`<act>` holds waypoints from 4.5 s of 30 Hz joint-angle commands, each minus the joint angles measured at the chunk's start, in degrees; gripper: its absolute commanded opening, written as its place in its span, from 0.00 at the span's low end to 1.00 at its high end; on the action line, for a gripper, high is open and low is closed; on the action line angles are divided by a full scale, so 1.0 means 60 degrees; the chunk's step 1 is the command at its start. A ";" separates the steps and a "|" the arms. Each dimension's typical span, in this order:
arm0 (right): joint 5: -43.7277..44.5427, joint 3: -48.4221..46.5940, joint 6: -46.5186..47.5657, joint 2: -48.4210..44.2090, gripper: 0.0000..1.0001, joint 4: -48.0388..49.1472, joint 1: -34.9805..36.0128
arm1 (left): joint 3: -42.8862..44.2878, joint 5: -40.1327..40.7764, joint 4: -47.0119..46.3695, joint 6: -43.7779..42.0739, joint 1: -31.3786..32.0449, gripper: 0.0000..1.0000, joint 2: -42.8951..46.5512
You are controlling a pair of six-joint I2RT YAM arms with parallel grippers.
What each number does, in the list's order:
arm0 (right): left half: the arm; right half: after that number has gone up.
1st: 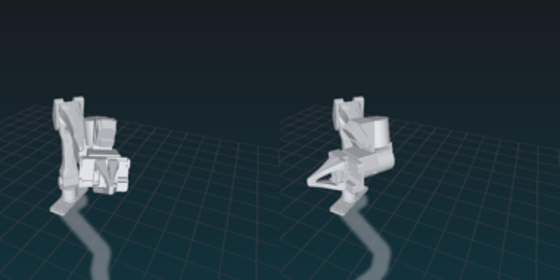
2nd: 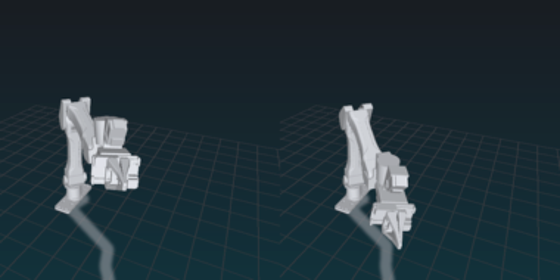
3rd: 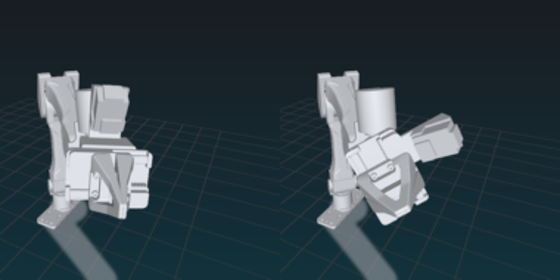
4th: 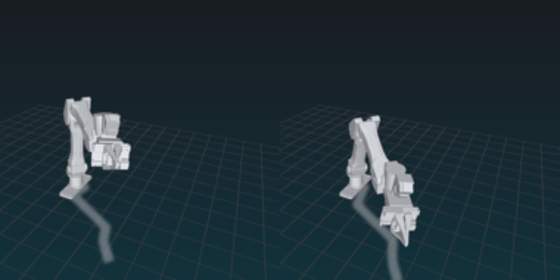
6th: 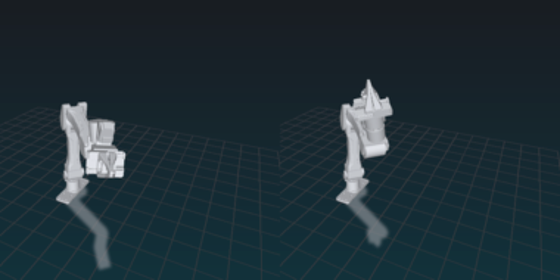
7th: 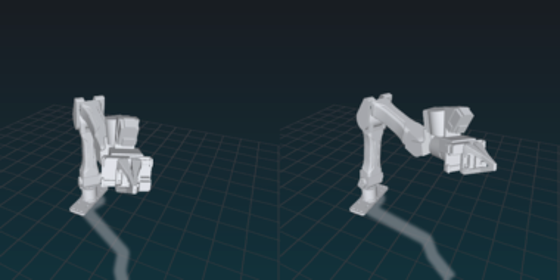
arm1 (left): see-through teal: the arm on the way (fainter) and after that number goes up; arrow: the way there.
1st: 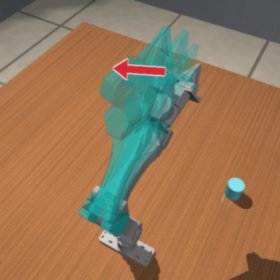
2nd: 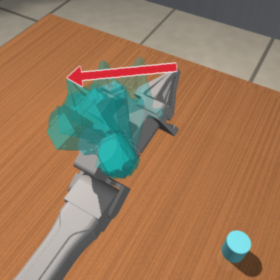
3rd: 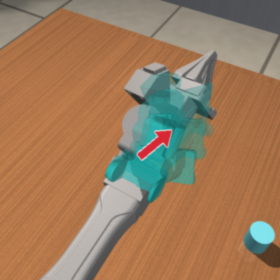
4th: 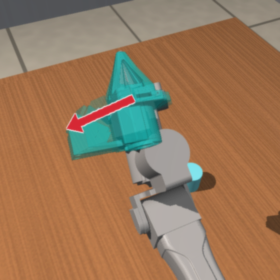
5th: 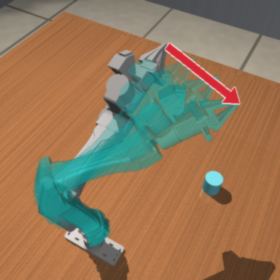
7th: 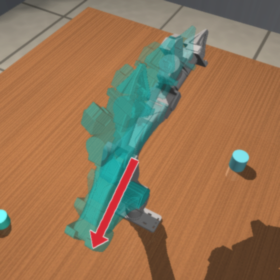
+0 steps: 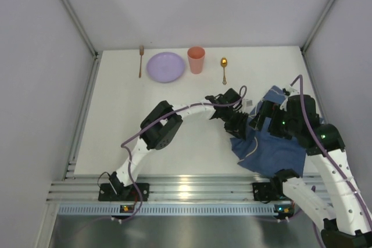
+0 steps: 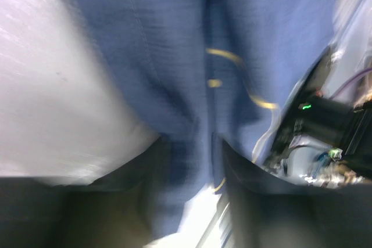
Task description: Set the dinner table for one person
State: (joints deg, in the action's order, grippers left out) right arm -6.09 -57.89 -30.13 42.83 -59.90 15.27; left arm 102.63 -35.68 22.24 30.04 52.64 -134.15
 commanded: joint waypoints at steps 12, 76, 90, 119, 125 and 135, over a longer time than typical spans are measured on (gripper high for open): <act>0.0150 0.0799 -0.0061 0.0551 1.00 0.0651 0.0005 | -0.1395 0.2559 0.1055 0.0090 -0.0482 0.00 0.1390; 0.1545 -0.1808 0.0596 1.0132 0.42 0.1311 -0.1417 | -1.0290 0.7554 0.5773 0.4882 -0.5580 0.26 1.2516; 0.2231 -0.2466 0.1125 0.8612 0.84 0.0096 -0.1373 | -0.7497 0.7295 0.2273 0.0767 -0.5566 0.98 0.9339; 0.1058 -0.1777 0.1096 0.8710 0.83 0.1077 -0.1387 | -0.5225 0.3794 -0.0514 -0.0290 -0.5624 0.00 0.3359; 0.0678 -0.1851 0.1096 0.9048 0.82 0.1326 -0.1387 | -0.4757 0.4988 0.0407 -0.0524 -0.5858 0.00 0.4017; 0.0473 -0.1529 0.1096 0.8902 0.82 0.1589 -0.1387 | -0.4112 0.7163 0.1874 -0.1579 -0.7659 0.00 0.5775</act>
State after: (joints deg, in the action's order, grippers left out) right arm -2.46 -66.50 -23.99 97.06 -52.18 6.98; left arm 75.40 2.20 30.44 24.21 9.39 -103.50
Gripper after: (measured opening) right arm 0.825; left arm 0.018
